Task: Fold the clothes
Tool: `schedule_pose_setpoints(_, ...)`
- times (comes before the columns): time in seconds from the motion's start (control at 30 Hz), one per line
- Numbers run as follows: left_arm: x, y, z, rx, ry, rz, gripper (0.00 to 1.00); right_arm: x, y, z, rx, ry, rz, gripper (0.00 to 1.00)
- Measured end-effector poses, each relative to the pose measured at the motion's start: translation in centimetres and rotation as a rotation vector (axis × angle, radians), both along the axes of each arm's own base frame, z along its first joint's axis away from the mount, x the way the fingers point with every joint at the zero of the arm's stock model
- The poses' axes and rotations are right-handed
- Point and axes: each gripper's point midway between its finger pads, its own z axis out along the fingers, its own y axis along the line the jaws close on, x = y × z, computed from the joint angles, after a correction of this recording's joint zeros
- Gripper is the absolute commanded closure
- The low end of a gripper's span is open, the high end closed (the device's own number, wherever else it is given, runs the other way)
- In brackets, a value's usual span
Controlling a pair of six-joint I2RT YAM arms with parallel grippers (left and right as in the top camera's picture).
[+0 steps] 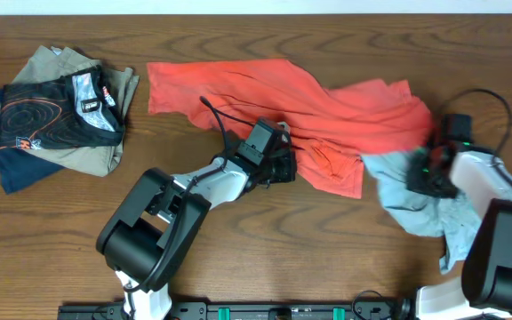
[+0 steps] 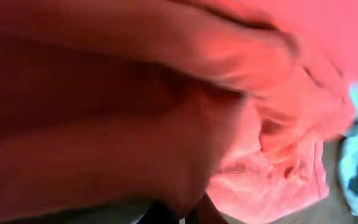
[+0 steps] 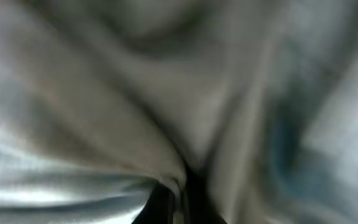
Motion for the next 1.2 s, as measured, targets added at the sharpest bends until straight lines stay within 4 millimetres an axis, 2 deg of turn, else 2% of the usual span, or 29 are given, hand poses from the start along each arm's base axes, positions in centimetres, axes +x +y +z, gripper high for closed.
schedule_pose_setpoints(0.07,0.1,1.3,-0.1,0.022,0.042,0.024,0.94,-2.1,-2.8,0.3,-0.034,0.056,-0.133,0.99)
schedule_pose_setpoints(0.13,0.1,3.5,-0.1,0.052,0.096,0.061,0.94,-3.8,-5.9,1.0,-0.064,0.086,-0.275,0.99)
schedule_pose_setpoints(0.23,0.3,7.5,-0.2,0.097,0.164,0.115,0.94,-5.1,-9.6,2.7,-0.096,0.081,-0.446,0.91)
schedule_pose_setpoints(0.33,0.4,11.8,-0.3,0.132,0.221,0.166,0.94,-6.2,-13.2,4.8,-0.123,0.051,-0.596,0.92)
schedule_pose_setpoints(0.47,0.4,17.0,-0.3,0.157,0.271,0.235,0.94,-7.2,-16.3,6.8,-0.128,0.003,-0.729,0.94)
schedule_pose_setpoints(0.57,0.1,20.6,-0.2,0.164,0.313,0.307,0.94,-7.4,-17.4,7.7,-0.101,-0.034,-0.781,0.91)
schedule_pose_setpoints(0.7,-1.1,25.0,-0.2,0.175,0.378,0.411,0.94,-6.0,-16.1,7.8,0.02,-0.081,-0.752,0.81)
schedule_pose_setpoints(0.83,-1.8,27.7,-0.2,0.169,0.415,0.491,0.94,-4.1,-12.0,7.6,0.228,-0.097,-0.627,0.74)
schedule_pose_setpoints(1.0,-1.9,28.3,-0.2,0.16,0.418,0.506,0.94,-1.6,-6.8,7.9,0.36,-0.082,-0.433,0.74)
schedule_pose_setpoints(1.03,-1.9,28.3,-0.2,0.16,0.417,0.505,0.94,-1.0,-5.8,7.9,0.374,-0.081,-0.385,0.72)
schedule_pose_setpoints(1.1,-1.9,28.3,-0.2,0.161,0.416,0.503,0.94,-0.1,-4.1,7.9,0.391,-0.078,-0.307,0.62)
schedule_pose_setpoints(1.2,-1.9,28.3,-0.2,0.161,0.414,0.5,0.94,0.4,-1.8,7.4,0.397,-0.049,-0.212,0.58)
